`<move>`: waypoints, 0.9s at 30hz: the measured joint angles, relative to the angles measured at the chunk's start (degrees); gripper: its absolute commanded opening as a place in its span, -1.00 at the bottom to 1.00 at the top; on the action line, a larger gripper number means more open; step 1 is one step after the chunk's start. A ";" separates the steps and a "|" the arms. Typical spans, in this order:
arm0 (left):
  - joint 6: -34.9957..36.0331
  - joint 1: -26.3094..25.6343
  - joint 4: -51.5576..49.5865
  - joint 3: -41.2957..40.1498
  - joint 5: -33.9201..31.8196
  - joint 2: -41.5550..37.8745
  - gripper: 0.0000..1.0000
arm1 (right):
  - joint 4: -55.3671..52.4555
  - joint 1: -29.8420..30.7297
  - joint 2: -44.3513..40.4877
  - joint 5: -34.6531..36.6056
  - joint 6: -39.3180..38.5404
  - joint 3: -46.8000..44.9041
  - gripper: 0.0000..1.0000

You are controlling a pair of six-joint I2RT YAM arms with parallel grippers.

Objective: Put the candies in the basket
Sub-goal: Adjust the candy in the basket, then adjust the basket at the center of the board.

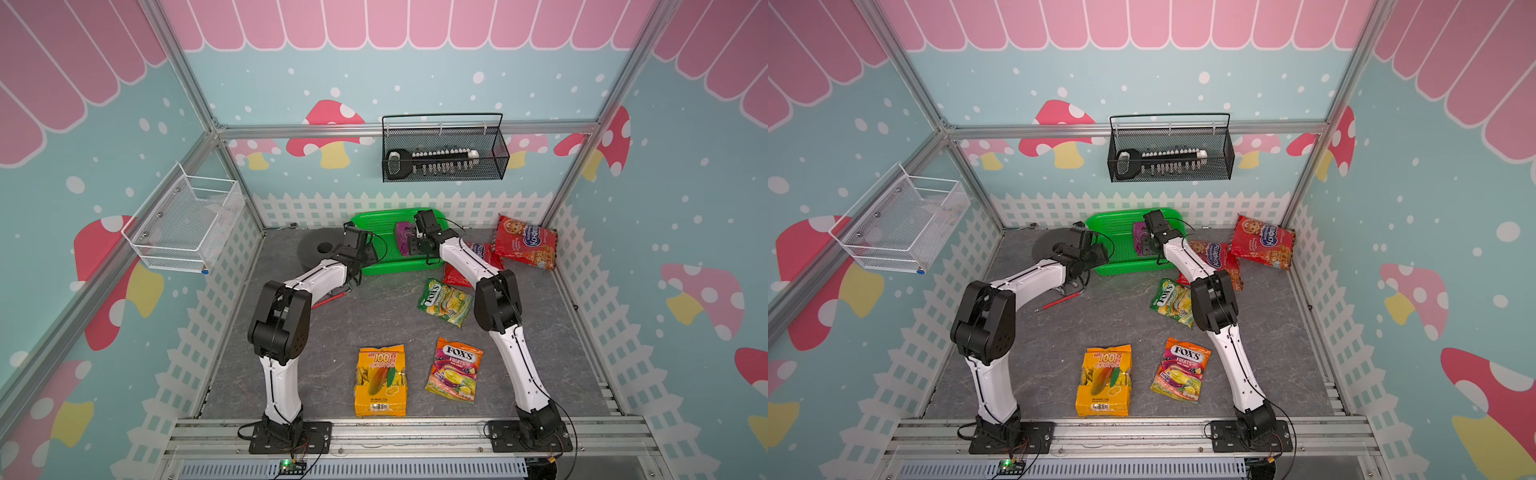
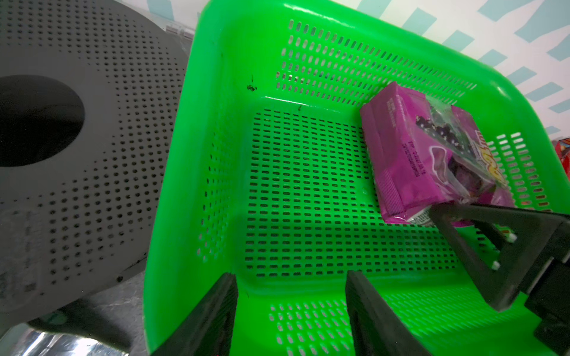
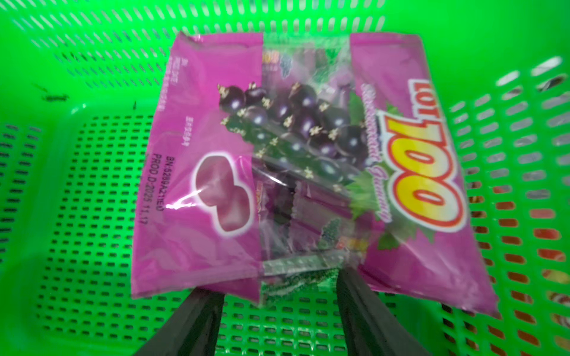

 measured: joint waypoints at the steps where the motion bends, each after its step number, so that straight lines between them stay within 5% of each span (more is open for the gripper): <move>1: 0.13 0.00 -0.02 0.00 0.02 0.00 0.22 | 0.50 -0.02 0.00 -0.07 0.02 0.00 0.29; 7: 1.20 0.02 -0.11 -0.11 0.98 -0.13 0.22 | 2.95 -0.31 -2.64 -2.12 -0.26 -4.50 0.36; 19: 1.36 0.04 -3.69 -3.45 3.52 -7.02 0.23 | 4.59 -1.40 -22.67 1.33 -3.52 -23.67 0.48; 27: 1.38 0.79 -3.91 -6.40 4.46 -11.98 0.23 | 4.15 -7.28 -22.88 3.02 -4.66 -28.06 0.49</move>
